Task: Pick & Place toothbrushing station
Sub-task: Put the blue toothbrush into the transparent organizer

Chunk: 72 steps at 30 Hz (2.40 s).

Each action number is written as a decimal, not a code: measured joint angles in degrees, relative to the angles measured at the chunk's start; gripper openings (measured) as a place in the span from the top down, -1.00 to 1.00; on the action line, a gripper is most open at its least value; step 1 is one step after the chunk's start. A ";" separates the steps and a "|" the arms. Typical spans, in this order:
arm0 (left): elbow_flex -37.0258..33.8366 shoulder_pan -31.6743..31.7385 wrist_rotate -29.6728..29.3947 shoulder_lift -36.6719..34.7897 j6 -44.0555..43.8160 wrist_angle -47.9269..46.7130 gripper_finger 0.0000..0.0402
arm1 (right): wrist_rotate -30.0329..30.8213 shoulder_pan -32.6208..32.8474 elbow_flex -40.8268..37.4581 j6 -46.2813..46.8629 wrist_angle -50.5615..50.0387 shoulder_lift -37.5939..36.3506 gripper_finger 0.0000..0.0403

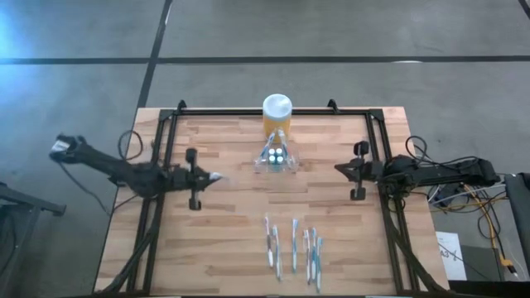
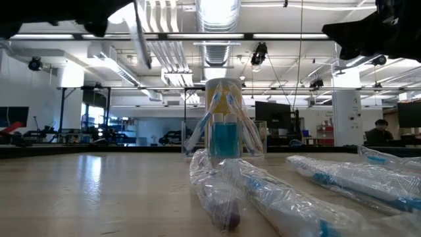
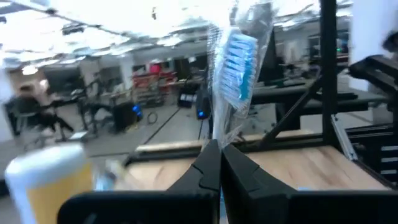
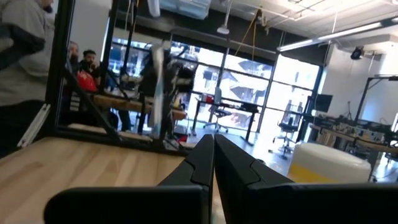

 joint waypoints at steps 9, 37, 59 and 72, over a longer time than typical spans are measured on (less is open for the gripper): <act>13.22 26.49 21.78 6.27 -6.17 -15.02 0.99 | 0.00 0.00 0.00 -4.34 0.05 2.10 0.96; 15.12 32.31 14.56 38.25 -14.68 5.85 1.00 | 1.57 0.00 0.00 0.70 7.73 2.02 0.96; 14.96 32.91 5.79 52.12 -24.45 10.14 0.99 | 1.80 -0.01 0.00 -2.65 7.89 1.99 0.96; 14.72 32.99 5.23 50.67 -23.92 9.17 0.88 | 3.17 -0.01 0.00 -4.49 9.22 1.99 0.96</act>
